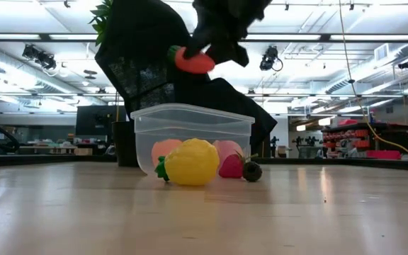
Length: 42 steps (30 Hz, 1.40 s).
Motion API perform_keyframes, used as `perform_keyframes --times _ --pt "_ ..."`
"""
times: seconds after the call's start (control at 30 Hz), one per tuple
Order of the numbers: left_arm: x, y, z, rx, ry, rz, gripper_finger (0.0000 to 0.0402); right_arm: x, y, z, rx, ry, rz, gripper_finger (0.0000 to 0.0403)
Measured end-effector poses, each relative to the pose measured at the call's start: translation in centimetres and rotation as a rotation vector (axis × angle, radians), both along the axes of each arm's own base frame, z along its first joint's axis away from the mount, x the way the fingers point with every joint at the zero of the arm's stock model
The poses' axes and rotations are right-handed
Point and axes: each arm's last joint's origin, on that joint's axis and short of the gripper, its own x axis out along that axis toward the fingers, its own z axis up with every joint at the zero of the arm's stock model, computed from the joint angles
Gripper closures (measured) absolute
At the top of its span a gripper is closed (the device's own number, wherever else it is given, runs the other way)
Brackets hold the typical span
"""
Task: Pick and placing Produce into tupperware
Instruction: Put the orange carrot into the transparent bin
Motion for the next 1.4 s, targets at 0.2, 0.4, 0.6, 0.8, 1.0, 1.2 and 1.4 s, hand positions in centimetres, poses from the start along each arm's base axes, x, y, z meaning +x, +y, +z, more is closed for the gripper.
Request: perform_keyframes --times 0.2,0.4,0.6,0.8,1.0,1.2,1.4 --pt "0.0 0.0 0.0 0.001 0.0 0.0 0.0387 -0.3 0.0 -0.3 -0.364 0.057 0.469 0.0226" --pt "0.0 0.0 0.0 -0.008 -0.001 0.003 0.0381 -0.7 1.9 -1.2 -0.713 0.18 0.798 0.0226" --pt "0.0 -0.1 0.1 -0.021 -0.007 0.003 0.0389 0.0 0.7 -2.5 -0.798 0.264 0.795 0.0226" --pt "0.1 -0.1 0.1 -0.028 -0.007 0.007 0.039 0.5 -0.3 -3.5 -0.782 0.278 0.832 0.0225" --pt "0.1 -0.1 0.1 -0.043 -0.008 0.016 0.0378 0.7 -0.1 -4.3 -0.739 0.259 0.896 0.0225" --pt "0.1 -0.1 0.1 -0.045 -0.008 0.016 0.0385 1.6 0.0 -5.6 -0.722 0.253 0.9 0.0225" --pt "0.1 -0.1 0.0 -0.046 -0.003 0.012 0.0391 1.7 0.0 -5.9 -0.723 0.254 0.902 0.0225"
